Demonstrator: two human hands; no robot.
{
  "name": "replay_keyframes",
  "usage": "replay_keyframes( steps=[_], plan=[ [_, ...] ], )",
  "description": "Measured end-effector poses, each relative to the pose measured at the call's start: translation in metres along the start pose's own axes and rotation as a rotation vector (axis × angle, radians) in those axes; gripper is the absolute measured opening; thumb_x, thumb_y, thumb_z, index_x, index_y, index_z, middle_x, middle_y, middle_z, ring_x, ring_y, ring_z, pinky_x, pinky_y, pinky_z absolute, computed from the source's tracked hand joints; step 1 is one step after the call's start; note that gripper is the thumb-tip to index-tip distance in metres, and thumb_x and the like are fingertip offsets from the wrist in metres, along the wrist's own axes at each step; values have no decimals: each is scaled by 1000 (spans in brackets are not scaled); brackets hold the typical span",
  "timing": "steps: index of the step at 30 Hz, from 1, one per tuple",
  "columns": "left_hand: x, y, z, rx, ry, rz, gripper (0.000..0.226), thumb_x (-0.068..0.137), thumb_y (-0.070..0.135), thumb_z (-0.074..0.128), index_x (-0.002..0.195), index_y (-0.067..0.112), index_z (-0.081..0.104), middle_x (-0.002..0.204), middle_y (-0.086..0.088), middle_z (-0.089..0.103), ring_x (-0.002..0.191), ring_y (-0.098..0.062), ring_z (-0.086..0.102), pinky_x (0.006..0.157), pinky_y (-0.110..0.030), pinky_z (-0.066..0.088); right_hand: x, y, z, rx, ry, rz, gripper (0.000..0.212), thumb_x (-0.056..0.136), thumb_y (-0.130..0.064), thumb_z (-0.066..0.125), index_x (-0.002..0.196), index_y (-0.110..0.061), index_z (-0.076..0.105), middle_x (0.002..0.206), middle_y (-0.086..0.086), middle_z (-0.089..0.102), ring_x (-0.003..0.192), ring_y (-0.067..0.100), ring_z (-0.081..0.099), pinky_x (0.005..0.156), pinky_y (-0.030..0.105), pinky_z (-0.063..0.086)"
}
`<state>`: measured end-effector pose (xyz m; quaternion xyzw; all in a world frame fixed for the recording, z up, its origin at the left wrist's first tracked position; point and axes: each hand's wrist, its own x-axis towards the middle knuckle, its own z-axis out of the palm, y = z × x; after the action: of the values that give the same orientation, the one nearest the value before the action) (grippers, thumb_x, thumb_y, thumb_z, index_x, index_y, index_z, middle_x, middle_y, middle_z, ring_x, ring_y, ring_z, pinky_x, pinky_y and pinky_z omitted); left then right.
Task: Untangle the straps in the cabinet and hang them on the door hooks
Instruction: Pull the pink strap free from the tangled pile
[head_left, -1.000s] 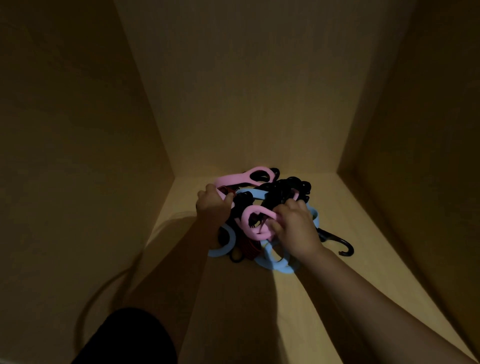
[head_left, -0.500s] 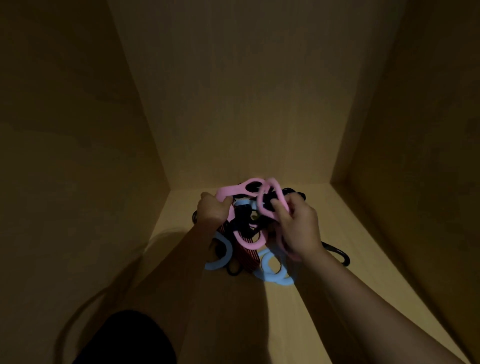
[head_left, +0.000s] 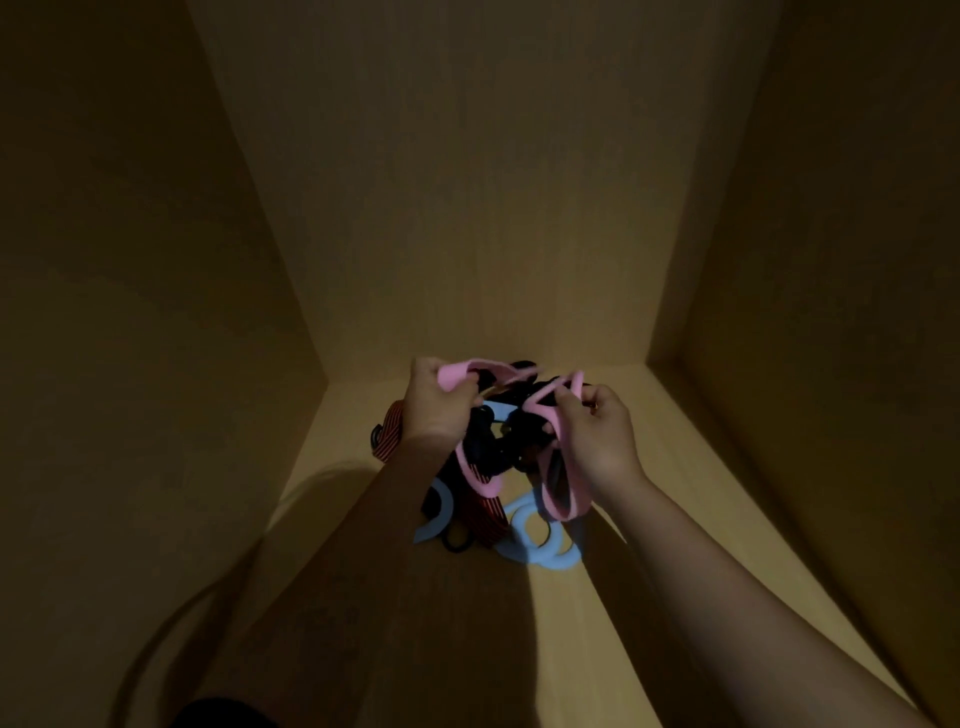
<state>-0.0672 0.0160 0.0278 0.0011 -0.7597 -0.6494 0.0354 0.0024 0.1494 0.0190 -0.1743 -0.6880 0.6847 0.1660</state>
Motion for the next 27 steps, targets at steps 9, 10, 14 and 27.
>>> replay_keyframes(
  steps=[9,10,14,27],
  plan=[
    [-61,3,-3,17,-354,239,41,74,-14,60,87,21,43,84,-6,62,67,-17,57,56,-31,46,-9,1,7,192,-159,198,29,85,-32,62,105,-13,52,92,12,65,77,24,62,69,37,49],
    [-65,-1,-3,7,-376,231,43,72,-16,59,88,20,43,84,-5,62,65,-13,57,54,-28,44,-9,4,8,206,-150,220,34,84,-30,64,109,-12,51,97,13,66,82,25,64,71,38,51],
    [-74,-16,-12,150,-493,279,46,62,2,70,90,27,42,86,0,61,67,8,59,54,-9,44,-11,9,4,348,-142,321,36,83,-19,66,114,-8,50,94,13,66,82,26,63,73,40,51],
    [-54,-36,-10,-380,-415,-498,48,92,51,39,117,15,62,122,-19,61,112,-33,58,100,-49,43,-50,14,-1,167,-462,222,30,81,6,60,105,-13,56,104,13,65,84,22,64,61,28,55]
  ],
)
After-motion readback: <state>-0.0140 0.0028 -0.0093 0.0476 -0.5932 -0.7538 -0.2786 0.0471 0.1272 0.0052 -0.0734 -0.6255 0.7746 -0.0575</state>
